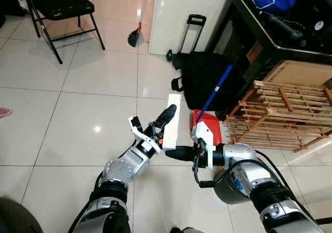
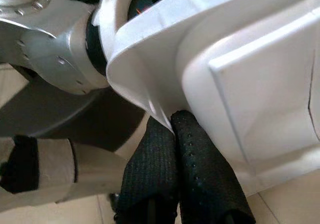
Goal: Picking trash to rubbish bin
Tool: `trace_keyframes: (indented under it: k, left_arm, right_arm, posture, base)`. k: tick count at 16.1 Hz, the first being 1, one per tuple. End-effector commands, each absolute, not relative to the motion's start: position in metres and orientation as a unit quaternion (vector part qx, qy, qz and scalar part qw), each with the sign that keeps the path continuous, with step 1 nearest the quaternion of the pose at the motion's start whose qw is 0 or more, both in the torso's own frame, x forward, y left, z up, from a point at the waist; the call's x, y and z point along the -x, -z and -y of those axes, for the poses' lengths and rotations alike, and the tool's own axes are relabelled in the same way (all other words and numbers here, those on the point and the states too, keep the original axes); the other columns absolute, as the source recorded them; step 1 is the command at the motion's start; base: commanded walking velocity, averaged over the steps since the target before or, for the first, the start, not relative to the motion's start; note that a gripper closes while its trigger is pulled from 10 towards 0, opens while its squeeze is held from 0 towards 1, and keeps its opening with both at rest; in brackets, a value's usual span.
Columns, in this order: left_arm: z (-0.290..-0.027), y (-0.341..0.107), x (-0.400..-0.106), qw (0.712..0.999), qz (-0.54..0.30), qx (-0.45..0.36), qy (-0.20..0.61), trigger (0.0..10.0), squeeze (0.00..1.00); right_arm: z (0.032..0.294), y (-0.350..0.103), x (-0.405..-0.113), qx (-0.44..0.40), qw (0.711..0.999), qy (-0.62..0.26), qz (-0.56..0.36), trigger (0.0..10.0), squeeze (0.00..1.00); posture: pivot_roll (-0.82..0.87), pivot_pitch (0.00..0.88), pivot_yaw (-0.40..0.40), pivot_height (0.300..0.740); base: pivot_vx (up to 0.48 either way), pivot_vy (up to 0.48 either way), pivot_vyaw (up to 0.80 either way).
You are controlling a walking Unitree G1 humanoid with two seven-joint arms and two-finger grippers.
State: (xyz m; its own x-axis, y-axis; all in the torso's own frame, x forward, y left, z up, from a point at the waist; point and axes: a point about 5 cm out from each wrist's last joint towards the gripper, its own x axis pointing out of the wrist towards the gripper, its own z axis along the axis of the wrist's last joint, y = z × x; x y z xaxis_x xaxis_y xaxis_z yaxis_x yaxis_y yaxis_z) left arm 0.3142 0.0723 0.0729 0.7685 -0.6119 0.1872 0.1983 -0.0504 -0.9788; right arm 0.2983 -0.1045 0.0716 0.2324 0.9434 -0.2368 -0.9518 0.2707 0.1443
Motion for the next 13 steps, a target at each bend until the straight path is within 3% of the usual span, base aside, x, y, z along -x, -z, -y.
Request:
trace_keyframes:
  k: [1,3,4,9,13]
  left_arm:
    - [-0.050,-0.076,-0.309,0.652,-0.180,0.657,0.332,10.0,0.00]
    - [-0.050,-0.076,-0.309,0.652,-0.180,0.656,0.334,10.0,0.00]
    - [-0.051,-0.076,-0.309,0.653,-0.181,0.655,0.334,10.0,0.00]
    - [-0.055,-0.074,-0.311,0.664,-0.179,0.651,0.321,10.0,0.00]
    - [-0.056,-0.073,-0.312,0.663,-0.181,0.655,0.314,10.0,0.00]
  right_arm:
    - [0.111,-0.066,-0.301,0.038,0.801,-0.577,-0.156,10.0,0.06]
    - [0.116,-0.060,-0.312,0.084,0.842,-0.507,-0.164,10.0,0.07]
    - [0.117,-0.060,-0.313,0.083,0.846,-0.500,-0.165,10.0,0.07]
    - [0.112,-0.059,-0.308,0.064,0.827,-0.536,-0.155,10.0,0.11]
    - [0.112,-0.060,-0.308,0.062,0.829,-0.535,-0.150,10.0,0.11]
  posture:
    - [-0.06,0.141,-0.158,0.740]
    - [-0.06,0.140,-0.158,0.740]
    - [-0.06,0.141,-0.158,0.740]
    - [-0.06,0.140,-0.159,0.740]
    - [-0.06,0.139,-0.158,0.740]
  base:
    - [0.000,0.000,0.00]
    - [0.000,0.000,0.00]
    - [0.000,0.000,0.00]
    - [0.000,0.000,0.00]
    - [0.000,0.000,0.00]
